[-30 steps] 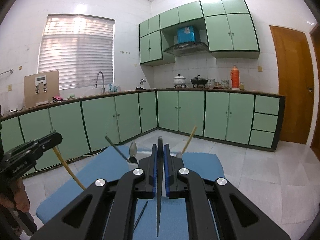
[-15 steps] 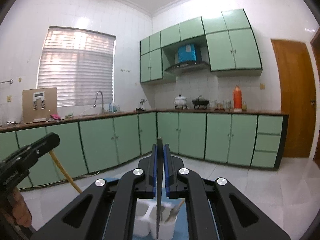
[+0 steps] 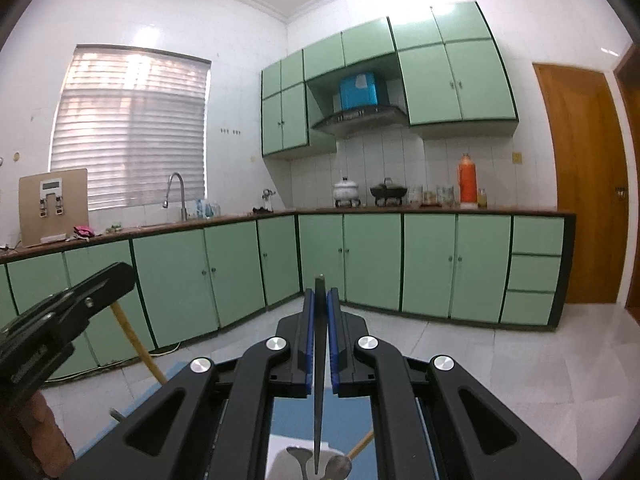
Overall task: Organize utensils
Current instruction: 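Lower the rod and chopstick into the white holder and open both tools, then raise both tools away from the holder and move toward the black chopsticks, then close the right tool on one black chopstick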
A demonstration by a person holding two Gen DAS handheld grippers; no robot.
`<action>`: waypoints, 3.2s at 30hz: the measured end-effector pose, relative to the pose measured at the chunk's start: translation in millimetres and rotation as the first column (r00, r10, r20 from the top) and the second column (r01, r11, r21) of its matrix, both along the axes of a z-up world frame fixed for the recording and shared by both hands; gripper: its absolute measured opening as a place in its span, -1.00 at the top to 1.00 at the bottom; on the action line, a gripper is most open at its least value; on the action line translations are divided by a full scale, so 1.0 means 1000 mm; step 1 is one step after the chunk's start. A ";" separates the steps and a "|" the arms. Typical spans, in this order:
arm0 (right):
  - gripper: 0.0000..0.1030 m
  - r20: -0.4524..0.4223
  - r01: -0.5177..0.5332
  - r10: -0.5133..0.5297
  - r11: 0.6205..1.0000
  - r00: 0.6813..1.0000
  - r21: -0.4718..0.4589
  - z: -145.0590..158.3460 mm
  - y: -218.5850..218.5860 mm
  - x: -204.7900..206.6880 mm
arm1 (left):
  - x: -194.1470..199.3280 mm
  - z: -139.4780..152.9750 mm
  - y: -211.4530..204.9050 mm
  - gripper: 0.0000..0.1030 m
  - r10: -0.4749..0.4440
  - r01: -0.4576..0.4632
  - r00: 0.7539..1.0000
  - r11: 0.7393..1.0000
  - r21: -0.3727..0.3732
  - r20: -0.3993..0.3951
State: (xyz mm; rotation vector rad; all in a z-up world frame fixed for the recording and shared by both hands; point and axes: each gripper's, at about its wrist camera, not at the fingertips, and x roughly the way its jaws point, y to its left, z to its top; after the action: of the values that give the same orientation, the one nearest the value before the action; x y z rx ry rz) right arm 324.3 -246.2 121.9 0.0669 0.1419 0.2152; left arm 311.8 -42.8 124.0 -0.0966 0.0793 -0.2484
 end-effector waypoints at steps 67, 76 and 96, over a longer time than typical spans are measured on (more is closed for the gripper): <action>-0.88 -0.141 0.127 -0.121 0.991 0.983 0.034 -0.149 -0.024 -0.197 | -0.157 -0.161 0.098 -0.87 0.133 -0.128 0.935 0.991 0.037 -0.330; -0.88 -0.190 0.119 -0.120 0.993 0.974 -0.018 -0.201 0.016 -0.238 | -0.198 -0.200 0.092 -0.87 0.154 -0.110 0.923 0.984 0.142 -0.354; -0.31 -0.168 0.080 -0.098 0.991 0.981 -0.109 -0.243 0.067 -0.281 | -0.237 -0.221 0.105 -0.87 0.183 -0.132 0.920 0.977 0.166 -0.347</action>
State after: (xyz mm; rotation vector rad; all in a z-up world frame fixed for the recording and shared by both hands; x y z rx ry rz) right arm 42.9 -179.0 -121.4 -0.0098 0.3223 0.1122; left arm 75.0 62.1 -96.9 -0.0078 0.4539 -0.0593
